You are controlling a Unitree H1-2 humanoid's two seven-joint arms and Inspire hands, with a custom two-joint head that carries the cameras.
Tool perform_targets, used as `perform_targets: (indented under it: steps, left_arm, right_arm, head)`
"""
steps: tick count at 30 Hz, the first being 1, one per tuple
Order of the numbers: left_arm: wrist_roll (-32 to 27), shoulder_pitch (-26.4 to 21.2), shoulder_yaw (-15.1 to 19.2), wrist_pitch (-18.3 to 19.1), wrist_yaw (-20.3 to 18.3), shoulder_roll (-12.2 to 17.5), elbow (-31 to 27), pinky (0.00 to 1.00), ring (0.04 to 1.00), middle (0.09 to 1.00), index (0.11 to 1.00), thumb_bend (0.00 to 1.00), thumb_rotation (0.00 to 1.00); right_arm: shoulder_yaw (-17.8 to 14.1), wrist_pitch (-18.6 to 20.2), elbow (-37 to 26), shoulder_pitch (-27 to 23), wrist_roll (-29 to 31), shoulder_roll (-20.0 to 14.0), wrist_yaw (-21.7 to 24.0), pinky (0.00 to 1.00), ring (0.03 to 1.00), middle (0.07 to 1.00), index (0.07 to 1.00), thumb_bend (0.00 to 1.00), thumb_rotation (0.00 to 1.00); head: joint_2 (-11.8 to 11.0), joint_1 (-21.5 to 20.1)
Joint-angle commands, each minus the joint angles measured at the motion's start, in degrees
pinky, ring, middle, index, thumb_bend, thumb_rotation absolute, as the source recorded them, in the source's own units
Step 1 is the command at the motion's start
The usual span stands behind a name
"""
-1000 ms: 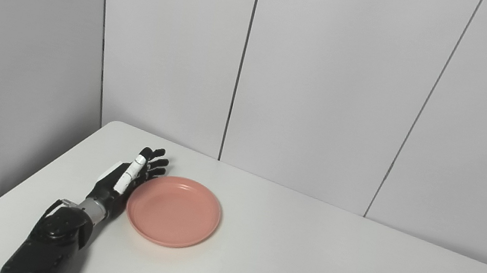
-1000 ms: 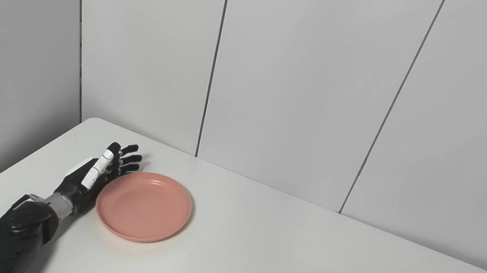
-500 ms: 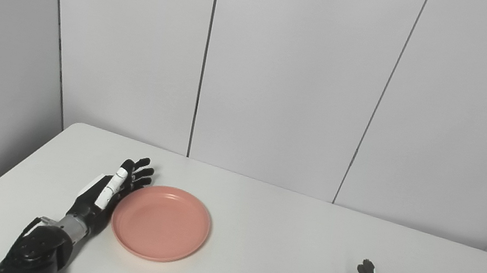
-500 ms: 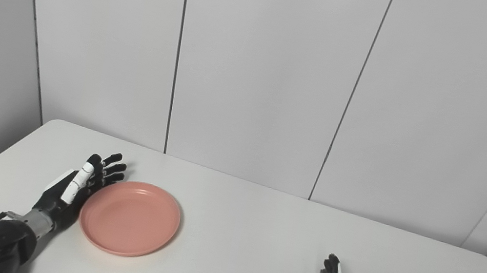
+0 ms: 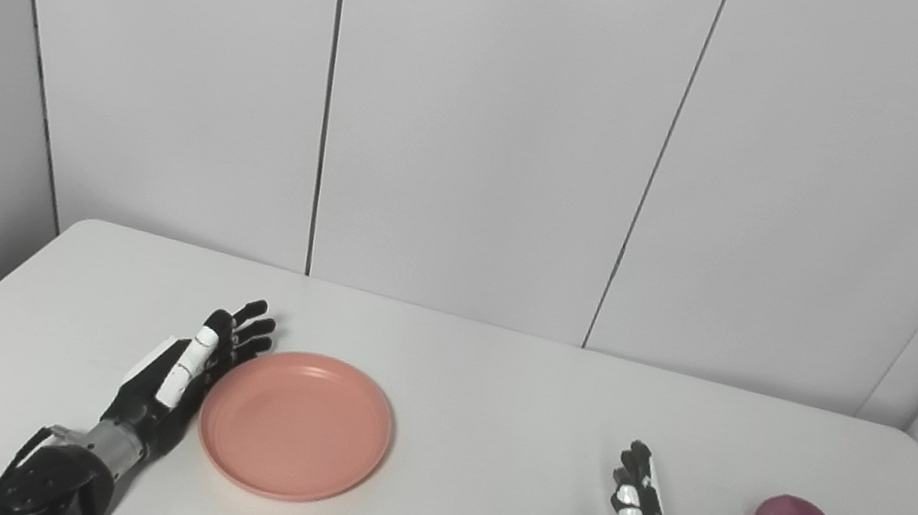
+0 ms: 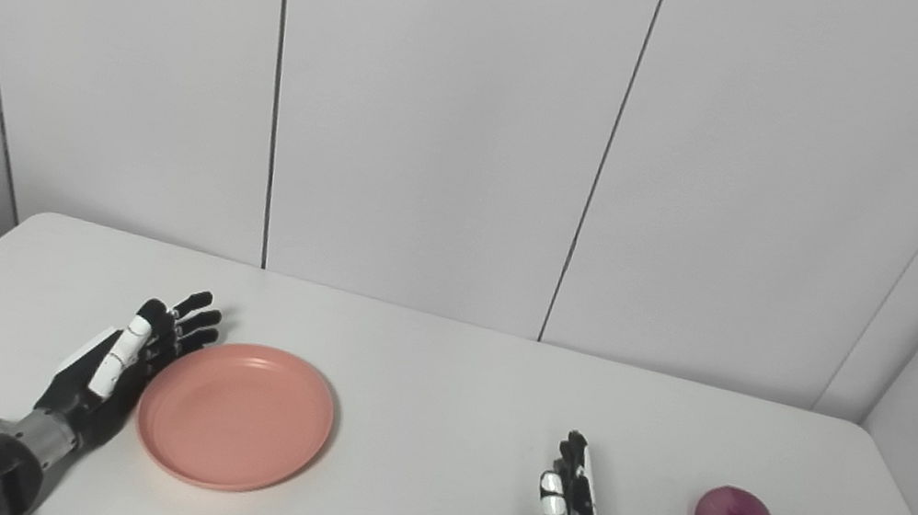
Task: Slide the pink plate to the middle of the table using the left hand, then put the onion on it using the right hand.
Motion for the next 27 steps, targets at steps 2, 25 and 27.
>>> perform_targets:
  steps: [2,25,27]
  left_arm:
    - [-0.7,-0.1,-1.1,1.8,-0.6,-2.0,-3.1,0.95,0.947,0.954,0.951,0.84,1.0]
    - [0.6,6.9,-3.6,10.1,4.9,-9.1,-16.3,0.96,0.947,0.957,0.958,0.81,1.0]
    - [0.8,7.6,-3.9,10.9,5.7,-9.9,-17.8,0.95,0.944,0.956,0.957,0.81,1.0]
  right_arm:
    - [0.3,-2.0,-0.9,-2.7,-1.1,0.5,-0.8,1.0,0.992,0.987,1.0,0.61,0.99]
    - [0.3,-0.6,0.2,-4.6,-1.8,0.8,-1.5,1.0,0.995,0.989,1.0,0.64,1.0]
    - [0.3,-0.5,0.3,-4.7,-1.5,0.9,-1.4,1.0,0.999,0.99,1.0,0.65,1.0]
  head:
    - [0.4,-0.9]
    - [2.2,-3.4]
    - [2.5,-3.6]
